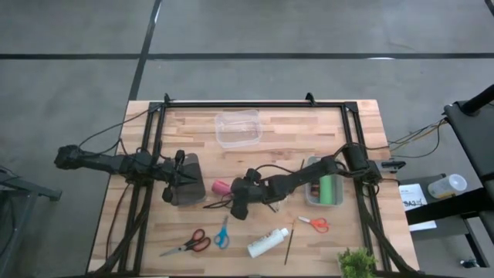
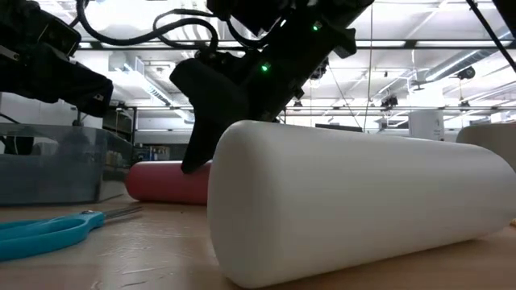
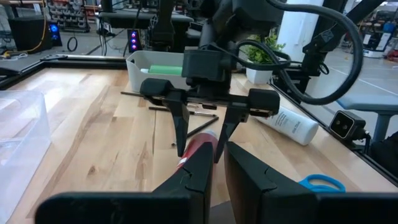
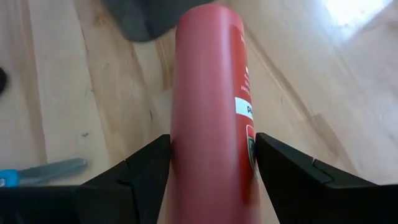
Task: Pick & Place Paint Supplies
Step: Put the pink paint bottle into the gray bin
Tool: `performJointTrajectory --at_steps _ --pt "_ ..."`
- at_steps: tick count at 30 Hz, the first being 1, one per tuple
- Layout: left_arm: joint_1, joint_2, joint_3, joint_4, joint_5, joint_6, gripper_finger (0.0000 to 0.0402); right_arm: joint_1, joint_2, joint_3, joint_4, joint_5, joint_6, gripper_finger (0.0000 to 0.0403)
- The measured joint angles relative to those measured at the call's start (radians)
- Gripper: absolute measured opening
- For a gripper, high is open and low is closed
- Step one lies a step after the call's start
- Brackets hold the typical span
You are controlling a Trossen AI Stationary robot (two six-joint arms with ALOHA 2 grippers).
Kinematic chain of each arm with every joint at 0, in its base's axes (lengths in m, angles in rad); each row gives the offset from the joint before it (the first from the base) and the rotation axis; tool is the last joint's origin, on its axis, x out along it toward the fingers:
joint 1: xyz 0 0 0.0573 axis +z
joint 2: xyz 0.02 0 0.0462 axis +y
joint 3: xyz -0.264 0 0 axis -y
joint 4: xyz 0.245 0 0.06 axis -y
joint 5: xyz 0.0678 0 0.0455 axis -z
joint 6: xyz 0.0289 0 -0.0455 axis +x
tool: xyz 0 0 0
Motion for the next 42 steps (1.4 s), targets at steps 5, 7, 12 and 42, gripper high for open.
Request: performJointTrajectory --at_steps 5,7,12,42 --pt "0.000 0.000 0.000 0.000 0.000 0.000 0.0051 -0.010 -0.002 0.000 -0.022 -0.045 0.016 0.0226" --pt "0.000 0.000 0.000 0.000 0.000 0.000 0.0051 -0.011 -0.002 0.000 -0.024 -0.050 0.016 0.0226" --pt "0.000 0.000 0.000 0.000 0.000 0.000 0.0051 -0.010 -0.001 0.000 -0.027 -0.050 0.016 0.0226" --pt "0.000 0.000 0.000 0.000 0.000 0.000 0.0051 -0.003 -0.066 -0.011 -0.140 0.075 0.030 0.0176"
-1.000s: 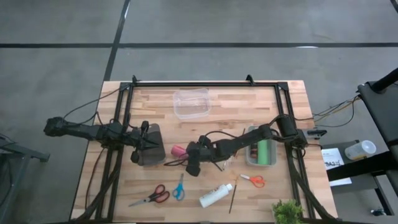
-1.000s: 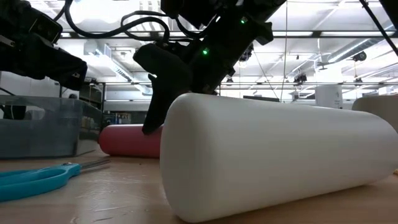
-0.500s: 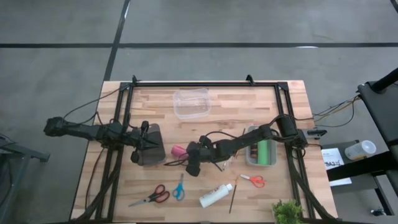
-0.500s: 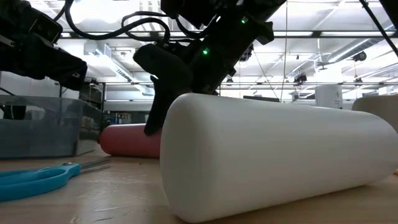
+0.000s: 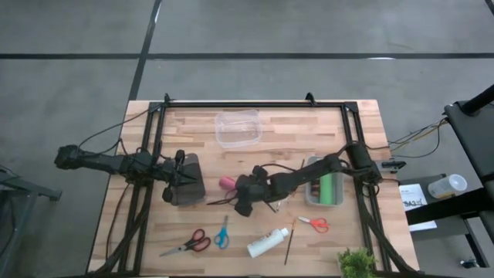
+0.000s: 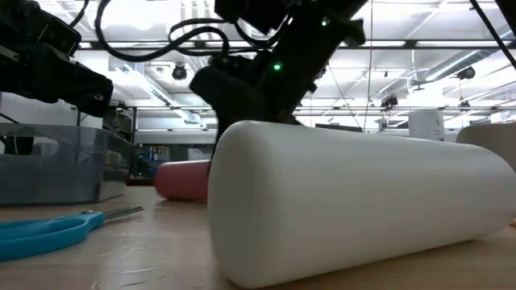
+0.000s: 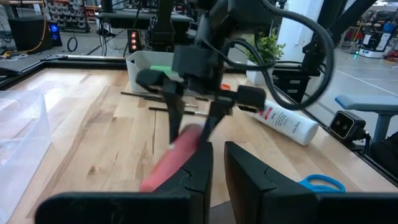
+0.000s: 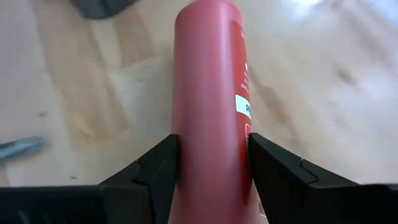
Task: Pick & Place Paint Supplies
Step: Put the pink paint bottle into the gray bin
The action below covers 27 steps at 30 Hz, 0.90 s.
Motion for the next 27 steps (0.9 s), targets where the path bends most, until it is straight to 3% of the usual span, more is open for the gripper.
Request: performJointTrajectory --at_steps 11,19,27 --pt "0.000 0.000 0.000 0.000 0.000 0.000 0.0051 0.039 -0.151 0.003 -0.231 0.210 0.147 0.0176" --pt "0.000 0.000 0.000 0.000 0.000 0.000 0.0051 0.097 -0.244 0.005 -0.565 0.349 0.474 0.0176" --pt "0.000 0.000 0.000 0.000 0.000 0.000 0.0051 0.181 -0.290 0.005 -0.936 0.357 0.885 0.0176"
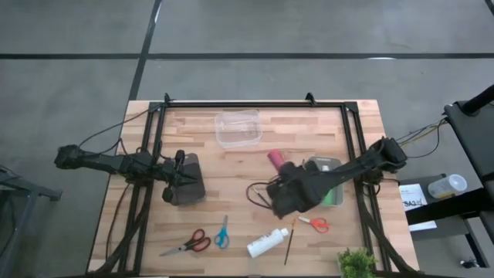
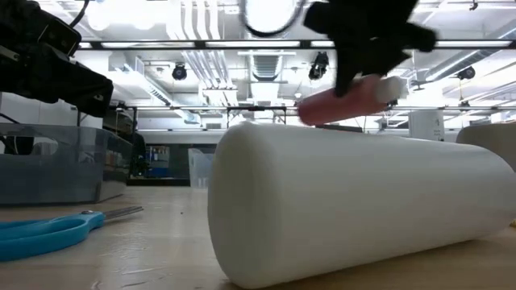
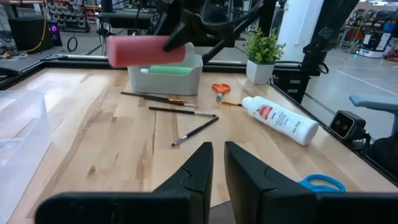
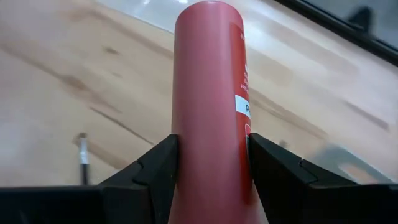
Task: Pick & Place Paint Supplies
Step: Put the pink paint bottle into the gray bin
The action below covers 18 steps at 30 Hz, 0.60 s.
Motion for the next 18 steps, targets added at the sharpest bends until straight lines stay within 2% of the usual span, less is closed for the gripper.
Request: performJointTrajectory --at_steps 7,18 --pt "0.000 0.000 0.000 0.000 0.000 0.000 0.0051 0.094 -0.006 -0.001 -0.289 -0.057 0.415 0.0176" --pt "0.000 0.000 0.000 0.000 0.000 0.000 0.0051 0.175 -0.023 -0.158 -0.295 -0.242 0.681 0.0176"
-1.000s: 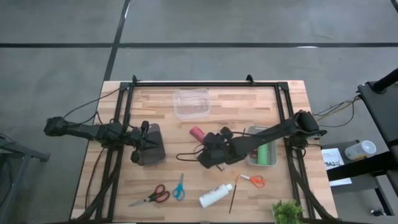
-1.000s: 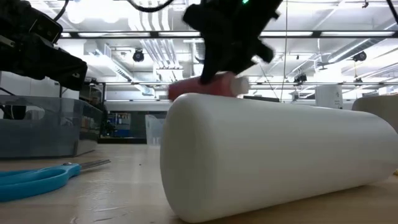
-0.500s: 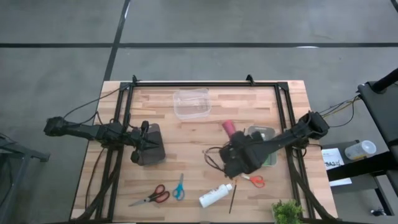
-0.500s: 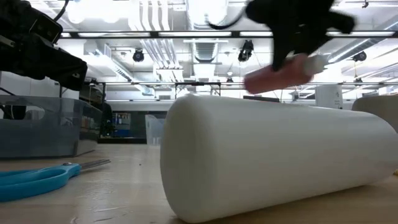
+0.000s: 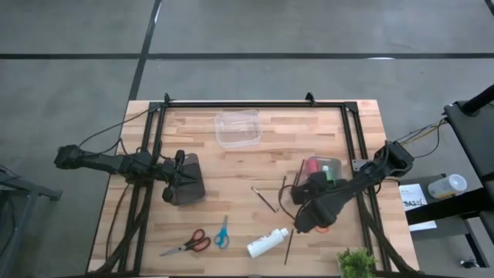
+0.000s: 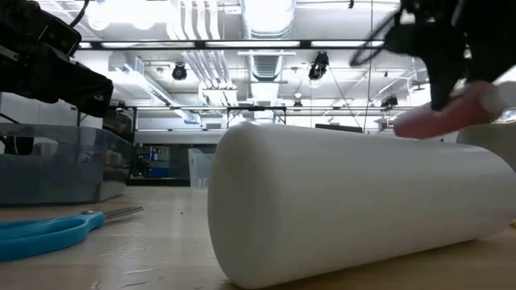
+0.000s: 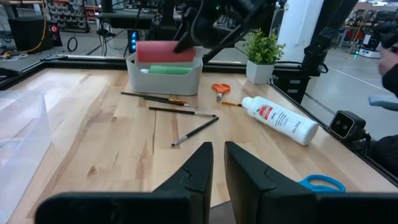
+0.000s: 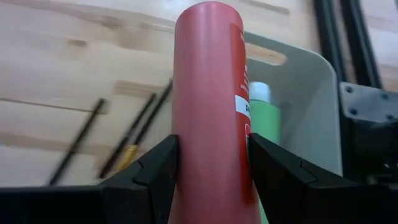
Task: Pick & Place Paint Supplies
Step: Put the pink paint bottle into the gray bin, then put the white paint bottle into the gray bin
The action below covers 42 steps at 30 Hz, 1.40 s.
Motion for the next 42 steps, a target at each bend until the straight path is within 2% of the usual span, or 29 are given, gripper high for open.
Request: performJointTrajectory --at_steps 9,17,20,28,35,42 --pt "0.000 0.000 0.000 0.000 0.000 0.000 0.0051 0.021 -0.002 -0.121 0.000 -0.114 0.133 0.0176" --pt "0.000 0.000 0.000 0.000 0.000 0.000 0.0051 0.026 -0.003 -0.184 0.014 -0.123 0.190 0.0176" --pt "0.000 0.000 0.000 0.000 0.000 0.000 0.0051 0.026 -0.003 -0.187 0.018 -0.121 0.221 0.0183" --pt "0.000 0.000 0.000 0.000 0.000 0.000 0.0051 0.027 -0.005 -0.171 0.032 -0.122 0.219 0.0252" --pt "0.000 0.000 0.000 0.000 0.000 0.000 0.0051 0.027 -0.004 -0.160 0.011 -0.116 0.216 0.0257" --pt "0.000 0.000 0.000 0.000 0.000 0.000 0.0051 0.027 -0.032 -0.102 -0.001 -0.054 0.179 0.0257"
